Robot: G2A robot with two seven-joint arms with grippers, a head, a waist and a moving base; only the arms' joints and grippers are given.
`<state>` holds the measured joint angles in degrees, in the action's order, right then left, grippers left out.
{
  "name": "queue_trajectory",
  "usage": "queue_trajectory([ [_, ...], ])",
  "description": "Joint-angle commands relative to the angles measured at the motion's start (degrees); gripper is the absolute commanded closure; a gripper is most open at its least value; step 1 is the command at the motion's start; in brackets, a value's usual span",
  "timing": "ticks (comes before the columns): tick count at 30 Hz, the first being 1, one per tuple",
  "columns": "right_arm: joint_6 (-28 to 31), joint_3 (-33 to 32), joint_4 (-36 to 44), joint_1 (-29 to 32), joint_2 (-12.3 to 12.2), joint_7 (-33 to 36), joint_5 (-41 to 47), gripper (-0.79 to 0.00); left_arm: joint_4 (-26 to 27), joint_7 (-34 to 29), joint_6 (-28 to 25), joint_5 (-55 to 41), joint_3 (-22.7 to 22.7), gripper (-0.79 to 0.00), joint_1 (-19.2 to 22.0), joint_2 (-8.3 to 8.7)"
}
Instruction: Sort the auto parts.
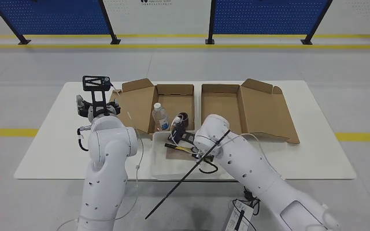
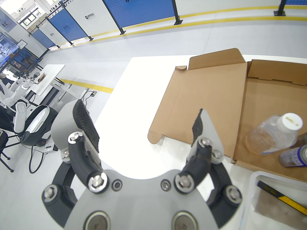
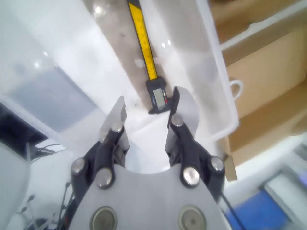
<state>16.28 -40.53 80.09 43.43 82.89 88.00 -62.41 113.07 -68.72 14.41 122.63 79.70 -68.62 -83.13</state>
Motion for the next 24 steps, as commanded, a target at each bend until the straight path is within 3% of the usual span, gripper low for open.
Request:
queue_trajectory([
  [1, 0.0, 0.4, -1.3, -0.2, 0.0, 0.0, 0.2, -0.369, 0.0, 0.0, 0.0, 0.0, 0.0, -0.785, 0.0, 0.0],
  [24, -0.3, 0.3, -9.1, 0.1, 0.0, -3.8, -0.3, -0.379, 0.0, 0.0, 0.0, 0.0, 0.0, -0.785, 0.0, 0.0],
])
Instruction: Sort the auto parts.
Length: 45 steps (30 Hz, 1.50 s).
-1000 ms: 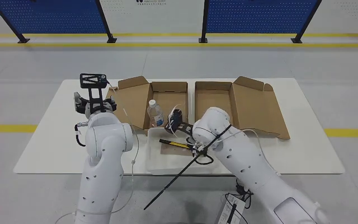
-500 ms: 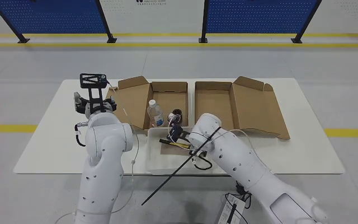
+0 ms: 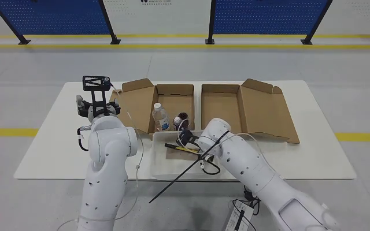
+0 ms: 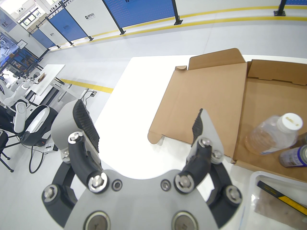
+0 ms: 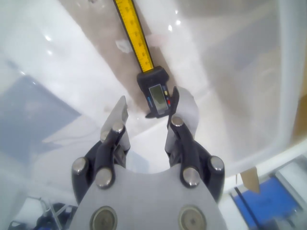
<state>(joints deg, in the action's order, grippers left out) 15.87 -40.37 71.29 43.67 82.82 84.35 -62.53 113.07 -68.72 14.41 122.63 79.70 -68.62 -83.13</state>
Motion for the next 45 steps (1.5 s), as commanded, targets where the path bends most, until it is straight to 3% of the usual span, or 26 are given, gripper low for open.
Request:
queue_trajectory([
  [1, 0.3, 0.3, -0.6, -0.3, 0.1, -0.5, 0.0, -0.382, 0.0, 0.0, 0.0, 0.0, 0.0, -0.785, 0.0, 0.0],
  [12, 1.7, 3.1, -4.6, -2.4, 1.5, -1.9, 0.1, -0.394, 0.0, 0.0, 0.0, 0.0, 0.0, -0.785, 0.0, 0.0],
  [21, 2.6, 4.4, -6.5, -2.8, 2.3, -2.2, 2.2, -0.449, 0.0, 0.0, 0.0, 0.0, 0.0, -0.785, 0.0, 0.0],
  [33, 4.9, 2.6, -2.8, -2.0, 2.1, -0.8, 8.9, -0.539, 0.0, 0.0, 0.0, 0.0, 0.0, -0.785, 0.0, 0.0],
  [45, 2.1, 4.2, -4.9, -2.9, 2.0, -1.7, 3.4, -0.52, 0.0, 0.0, 0.0, 0.0, 0.0, -0.785, 0.0, 0.0],
])
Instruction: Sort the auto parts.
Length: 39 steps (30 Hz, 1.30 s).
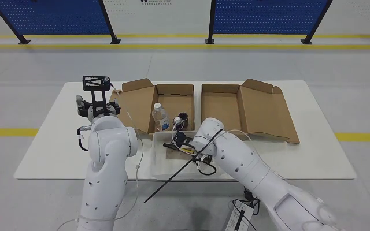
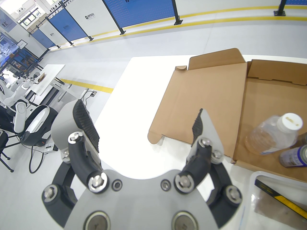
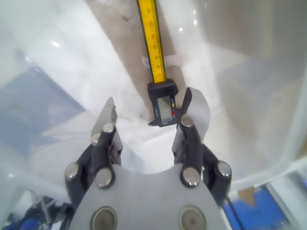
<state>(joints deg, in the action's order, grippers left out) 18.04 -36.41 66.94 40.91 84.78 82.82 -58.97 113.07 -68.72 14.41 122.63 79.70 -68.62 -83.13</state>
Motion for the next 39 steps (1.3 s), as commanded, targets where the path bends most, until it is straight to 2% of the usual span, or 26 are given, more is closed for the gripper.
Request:
queue_trajectory([
  [1, -0.2, 0.4, -1.0, -0.3, 0.2, -0.5, -0.3, -0.52, 0.0, 0.0, 0.0, 0.0, 0.0, -0.785, 0.0, 0.0],
  [14, 1.7, 0.6, -2.9, -0.7, 0.9, -0.3, 4.0, -0.499, 0.0, 0.0, 0.0, 0.0, 0.0, -0.785, 0.0, 0.0],
  [24, 3.6, 0.6, 0.4, -1.0, -0.3, -0.2, 10.7, -0.554, 0.0, 0.0, 0.0, 0.0, 0.0, -0.785, 0.0, 0.0],
  [27, 2.1, 0.0, 0.8, -1.5, -0.8, 0.2, 9.0, -0.52, 0.0, 0.0, 0.0, 0.0, 0.0, -0.785, 0.0, 0.0],
  [29, 0.2, -0.1, 0.9, -1.5, -1.0, -0.2, 6.6, -0.44, 0.0, 0.0, 0.0, 0.0, 0.0, -0.785, 0.0, 0.0],
  [33, -1.2, 0.5, 0.6, -1.1, -1.1, -0.8, 4.2, -0.471, 0.0, 0.0, 0.0, 0.0, 0.0, -0.785, 0.0, 0.0],
  [39, -2.1, 2.0, -0.7, -1.1, -0.6, -1.2, 1.9, -0.413, 0.0, 0.0, 0.0, 0.0, 0.0, -0.785, 0.0, 0.0],
])
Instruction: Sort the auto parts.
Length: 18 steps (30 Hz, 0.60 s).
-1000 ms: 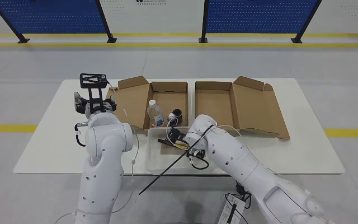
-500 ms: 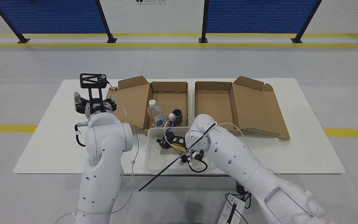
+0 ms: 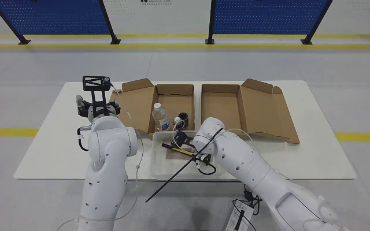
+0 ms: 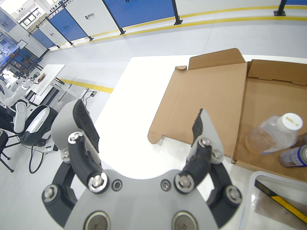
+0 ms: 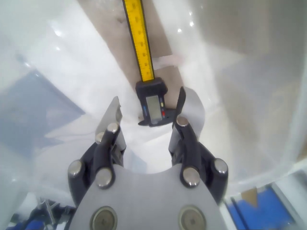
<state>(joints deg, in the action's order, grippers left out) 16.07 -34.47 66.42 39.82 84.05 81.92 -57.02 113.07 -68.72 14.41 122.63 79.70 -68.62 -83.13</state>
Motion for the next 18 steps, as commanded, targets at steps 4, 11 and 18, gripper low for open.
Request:
queue_trajectory([
  [4, -0.9, 0.3, -0.9, 0.0, 0.3, -0.9, -0.3, -0.397, 0.0, 0.0, 0.0, 0.0, 0.0, -0.785, 0.0, 0.0],
  [11, -1.3, 0.7, -2.4, -0.2, 0.7, -1.6, -0.9, -0.379, 0.0, 0.0, 0.0, 0.0, 0.0, -0.785, 0.0, 0.0],
  [18, -1.5, 1.0, -3.5, -0.5, 1.1, -2.1, -1.3, -0.366, 0.0, 0.0, 0.0, 0.0, 0.0, -0.785, 0.0, 0.0],
])
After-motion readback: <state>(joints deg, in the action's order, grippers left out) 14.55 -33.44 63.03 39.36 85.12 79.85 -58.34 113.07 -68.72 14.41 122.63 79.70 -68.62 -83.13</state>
